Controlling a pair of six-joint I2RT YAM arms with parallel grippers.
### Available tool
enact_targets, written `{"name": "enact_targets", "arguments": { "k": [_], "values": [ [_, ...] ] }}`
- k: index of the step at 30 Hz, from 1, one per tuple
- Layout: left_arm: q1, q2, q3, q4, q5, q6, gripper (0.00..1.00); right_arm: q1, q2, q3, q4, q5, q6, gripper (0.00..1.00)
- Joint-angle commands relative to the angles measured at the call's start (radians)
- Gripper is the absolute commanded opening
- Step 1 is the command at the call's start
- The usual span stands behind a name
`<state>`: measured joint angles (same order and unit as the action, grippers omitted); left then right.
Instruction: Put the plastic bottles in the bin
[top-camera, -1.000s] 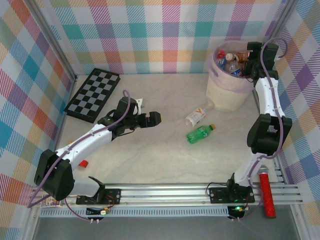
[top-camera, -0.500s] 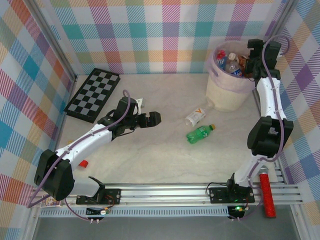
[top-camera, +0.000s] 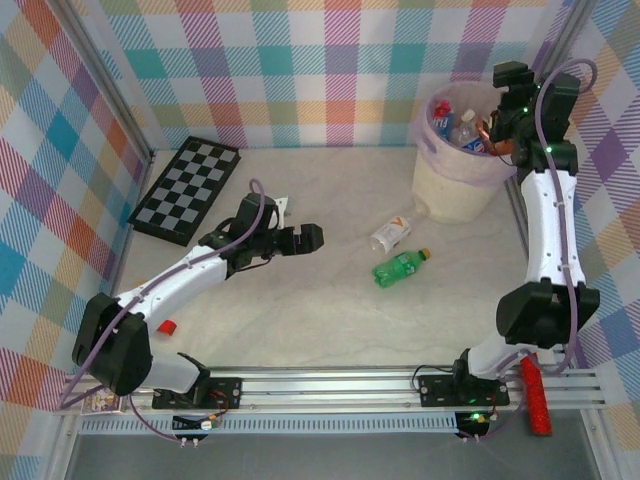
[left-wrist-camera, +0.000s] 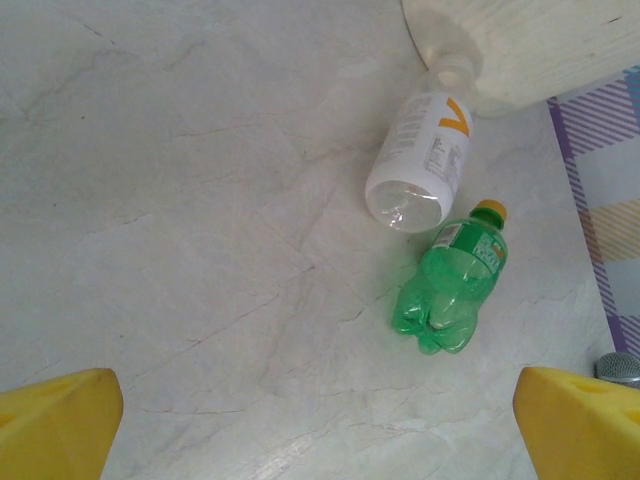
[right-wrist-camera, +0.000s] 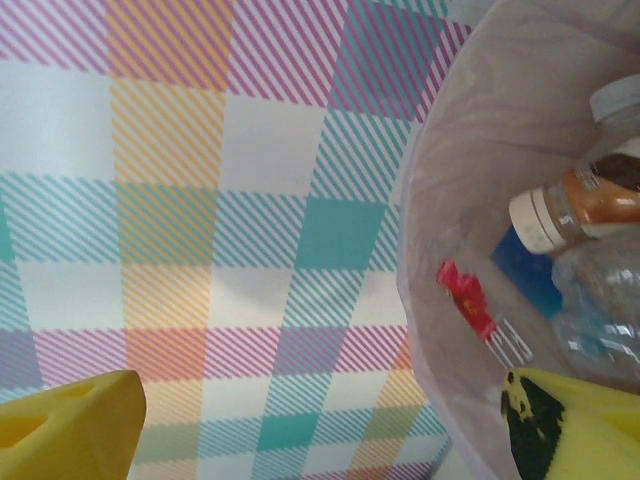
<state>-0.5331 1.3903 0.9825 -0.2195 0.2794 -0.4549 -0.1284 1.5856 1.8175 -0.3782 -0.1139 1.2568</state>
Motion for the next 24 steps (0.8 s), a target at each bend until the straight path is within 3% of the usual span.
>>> {"name": "enact_targets", "arguments": {
  "k": [1, 6, 12, 18, 24],
  "values": [
    [0.010, 0.021, 0.034, -0.006, 0.020, 0.017, 1.00, 0.028, -0.047, 0.014, -0.178, -0.004, -0.085, 0.92],
    [0.010, 0.041, 0.049, -0.021, -0.001, 0.016, 1.00, 0.097, -0.128, -0.038, -0.249, 0.018, -0.169, 0.92],
    [0.012, 0.046, 0.031, -0.011, -0.040, -0.004, 1.00, 0.262, -0.201, -0.111, -0.359, 0.100, -0.251, 0.93],
    [0.021, 0.061, 0.011, 0.002, -0.046, -0.018, 1.00, 0.371, -0.318, -0.357, -0.362, 0.148, -0.171, 0.93],
    [0.025, 0.096, 0.023, 0.021, -0.025, -0.019, 1.00, 0.385, -0.331, -0.548, -0.327, 0.164, -0.093, 0.92]
  ]
}}
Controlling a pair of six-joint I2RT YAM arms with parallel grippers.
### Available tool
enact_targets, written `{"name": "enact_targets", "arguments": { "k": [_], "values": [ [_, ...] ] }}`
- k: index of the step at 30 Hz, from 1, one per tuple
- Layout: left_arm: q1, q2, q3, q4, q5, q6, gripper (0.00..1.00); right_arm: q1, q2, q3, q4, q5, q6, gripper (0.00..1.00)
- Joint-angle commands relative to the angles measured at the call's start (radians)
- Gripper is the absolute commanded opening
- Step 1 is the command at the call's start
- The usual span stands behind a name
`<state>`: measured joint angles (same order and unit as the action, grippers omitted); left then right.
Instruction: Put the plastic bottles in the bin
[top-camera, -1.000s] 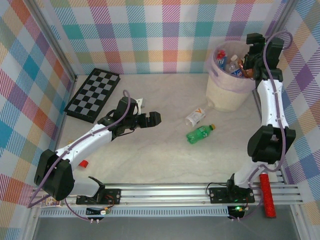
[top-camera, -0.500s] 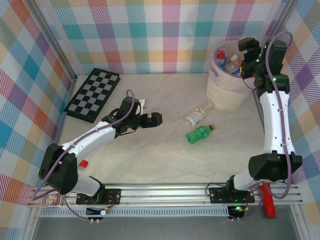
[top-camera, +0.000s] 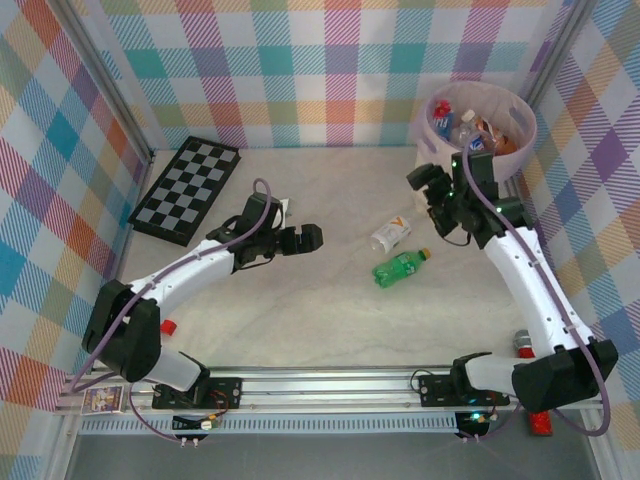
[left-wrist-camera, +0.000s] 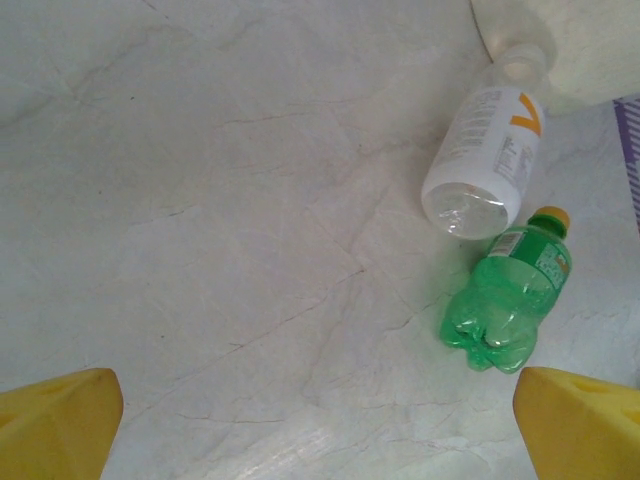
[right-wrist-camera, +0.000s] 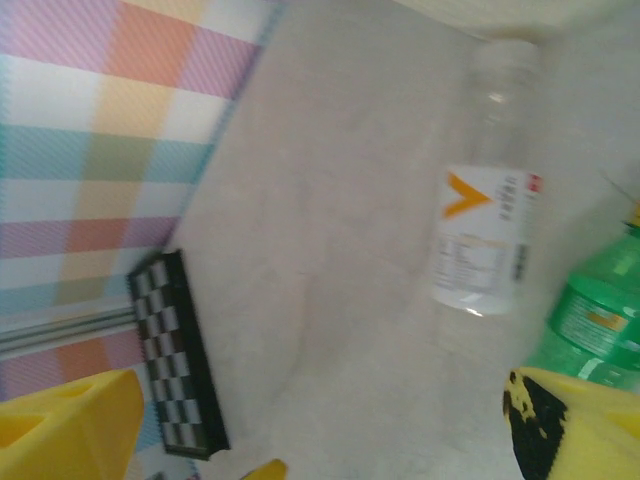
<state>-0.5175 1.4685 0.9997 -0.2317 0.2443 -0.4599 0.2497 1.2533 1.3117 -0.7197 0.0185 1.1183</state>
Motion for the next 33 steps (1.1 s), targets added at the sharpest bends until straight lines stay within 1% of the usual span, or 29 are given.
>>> {"name": "enact_targets", "arguments": {
  "k": [1, 3, 7, 11, 16, 23, 30, 33],
  "values": [
    [0.010, 0.025, 0.009, 0.038, 0.014, -0.014, 1.00, 0.007, 0.018, -0.060, 0.024, 0.031, 0.047, 0.92],
    [0.010, 0.033, 0.012, 0.043, 0.021, -0.020, 1.00, 0.007, 0.063, -0.071, 0.034, 0.026, 0.048, 0.93],
    [0.010, 0.030, 0.002, 0.044, 0.018, -0.023, 1.00, 0.007, 0.200, -0.052, 0.046, 0.021, 0.040, 0.93],
    [0.010, -0.003, -0.025, 0.028, 0.009, -0.017, 1.00, 0.005, 0.342, 0.000, 0.022, 0.050, 0.047, 0.92],
    [0.011, -0.048, -0.055, -0.004, -0.019, -0.004, 1.00, 0.003, 0.484, 0.051, 0.033, 0.039, 0.050, 0.93],
    [0.014, -0.075, -0.045, -0.038, -0.033, 0.028, 1.00, 0.003, 0.597, 0.106, 0.042, 0.083, 0.046, 0.92],
    [0.016, -0.071, -0.044, -0.037, -0.030, 0.028, 1.00, 0.003, 0.694, 0.178, 0.028, 0.088, 0.038, 0.91],
    [0.017, -0.077, -0.042, -0.037, -0.035, 0.031, 1.00, 0.003, 0.716, 0.189, 0.015, 0.087, 0.059, 0.90]
  ]
}}
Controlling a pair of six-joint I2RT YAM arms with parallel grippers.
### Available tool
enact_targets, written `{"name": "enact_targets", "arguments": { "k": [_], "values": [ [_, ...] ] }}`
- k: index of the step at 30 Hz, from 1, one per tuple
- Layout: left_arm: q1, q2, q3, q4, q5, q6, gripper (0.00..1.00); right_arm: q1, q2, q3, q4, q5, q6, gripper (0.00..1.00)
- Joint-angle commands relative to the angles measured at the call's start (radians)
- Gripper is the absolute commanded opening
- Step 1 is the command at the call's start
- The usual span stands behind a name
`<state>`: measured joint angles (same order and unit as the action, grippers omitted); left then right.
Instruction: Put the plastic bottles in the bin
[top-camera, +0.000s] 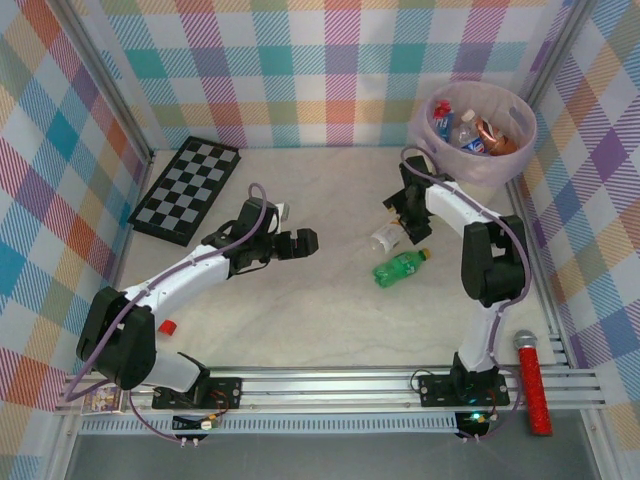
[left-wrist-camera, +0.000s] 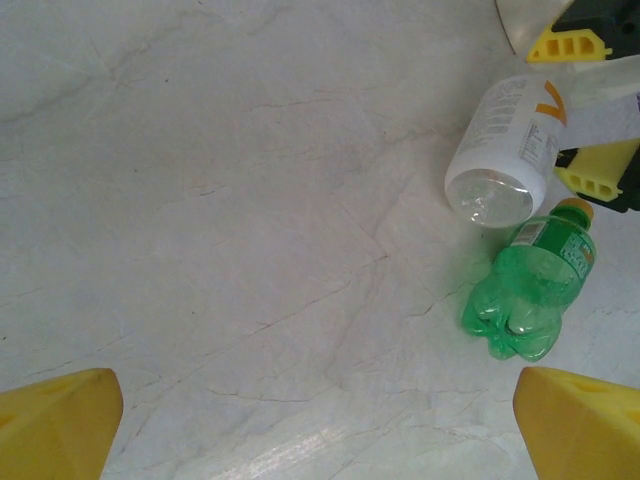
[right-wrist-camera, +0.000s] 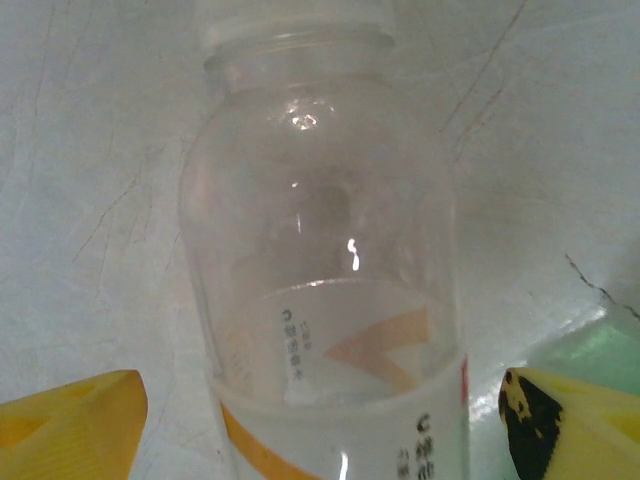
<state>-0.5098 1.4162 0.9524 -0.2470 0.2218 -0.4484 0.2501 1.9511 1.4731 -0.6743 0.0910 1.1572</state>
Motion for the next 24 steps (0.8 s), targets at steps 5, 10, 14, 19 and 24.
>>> {"name": "enact_targets", "arguments": {
  "k": [5, 10, 14, 19, 24],
  "values": [
    [0.011, -0.021, 0.002, -0.021, -0.010, 0.016, 1.00, 0.006, 0.039, 0.018, -0.008, 0.000, 0.033, 0.85],
    [0.011, -0.020, -0.007, -0.008, -0.009, 0.004, 1.00, 0.014, 0.043, 0.003, 0.009, -0.009, 0.041, 0.75],
    [0.011, -0.020, -0.008, -0.010, -0.014, 0.005, 1.00, 0.023, 0.034, 0.011, 0.010, -0.016, 0.036, 0.66],
    [0.011, -0.015, -0.007, -0.005, -0.013, 0.006, 1.00, 0.051, 0.006, 0.026, -0.002, -0.022, 0.021, 0.62],
    [0.012, -0.009, -0.006, 0.001, -0.007, 0.003, 1.00, 0.081, -0.057, 0.041, -0.005, -0.055, -0.005, 0.61]
  ]
}}
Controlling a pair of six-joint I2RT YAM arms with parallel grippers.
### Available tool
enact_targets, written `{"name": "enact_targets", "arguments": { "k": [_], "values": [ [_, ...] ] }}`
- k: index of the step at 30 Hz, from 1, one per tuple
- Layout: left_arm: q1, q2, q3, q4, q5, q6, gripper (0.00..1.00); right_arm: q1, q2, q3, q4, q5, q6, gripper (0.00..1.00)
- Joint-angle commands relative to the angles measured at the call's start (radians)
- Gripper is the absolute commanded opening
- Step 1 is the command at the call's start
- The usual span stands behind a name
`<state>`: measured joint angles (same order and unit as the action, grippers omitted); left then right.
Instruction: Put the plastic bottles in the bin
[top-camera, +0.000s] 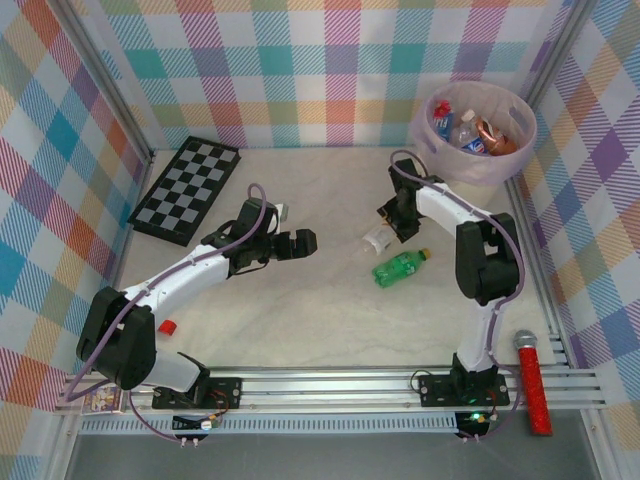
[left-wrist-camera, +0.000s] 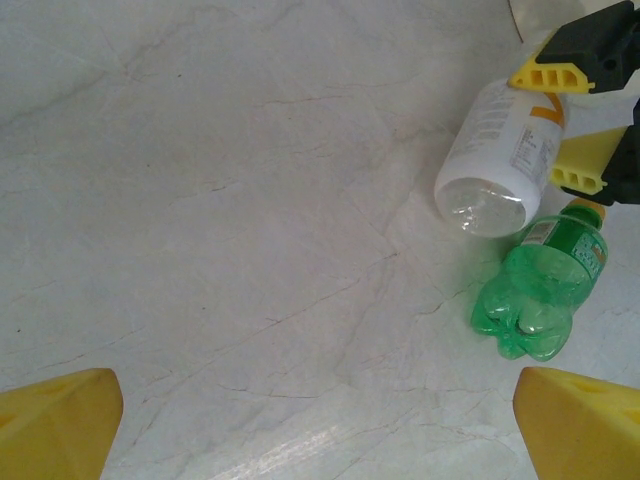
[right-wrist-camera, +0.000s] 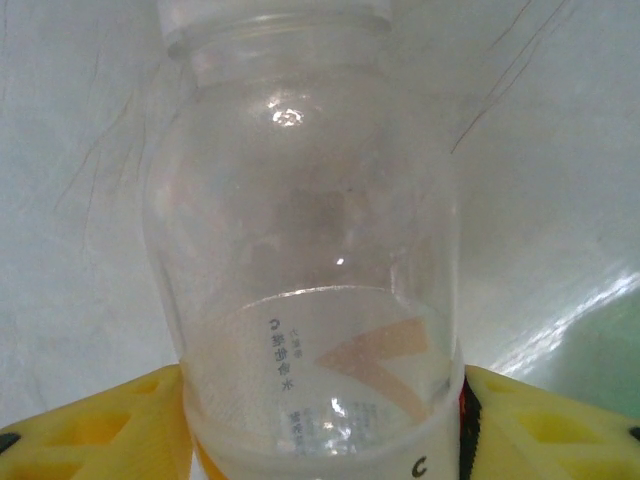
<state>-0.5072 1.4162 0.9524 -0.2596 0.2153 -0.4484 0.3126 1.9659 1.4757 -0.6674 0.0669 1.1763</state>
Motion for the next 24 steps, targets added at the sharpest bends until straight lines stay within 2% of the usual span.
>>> {"name": "enact_targets", "arguments": {
  "k": [1, 7, 15, 18, 21, 24],
  "values": [
    [0.009, -0.008, -0.006, 0.013, 0.000, 0.002, 1.00, 0.028, -0.092, 0.047, -0.017, -0.035, -0.036, 0.61],
    [0.008, -0.005, -0.011, 0.026, -0.005, -0.004, 1.00, 0.074, -0.192, 0.155, -0.086, -0.059, -0.137, 0.58],
    [0.009, 0.004, -0.004, 0.026, 0.003, -0.003, 1.00, 0.075, -0.335, 0.288, -0.166, -0.077, -0.264, 0.53],
    [0.008, 0.005, -0.005, 0.033, 0.006, -0.005, 1.00, 0.074, -0.364, 0.396, -0.228, -0.062, -0.341, 0.52],
    [0.008, 0.010, 0.000, 0.035, 0.013, -0.008, 1.00, 0.052, -0.385, 0.494, -0.279, -0.017, -0.415, 0.51],
    [0.009, 0.012, 0.008, 0.031, 0.022, -0.009, 1.00, -0.031, -0.386, 0.572, -0.310, -0.039, -0.501, 0.48]
  ]
}}
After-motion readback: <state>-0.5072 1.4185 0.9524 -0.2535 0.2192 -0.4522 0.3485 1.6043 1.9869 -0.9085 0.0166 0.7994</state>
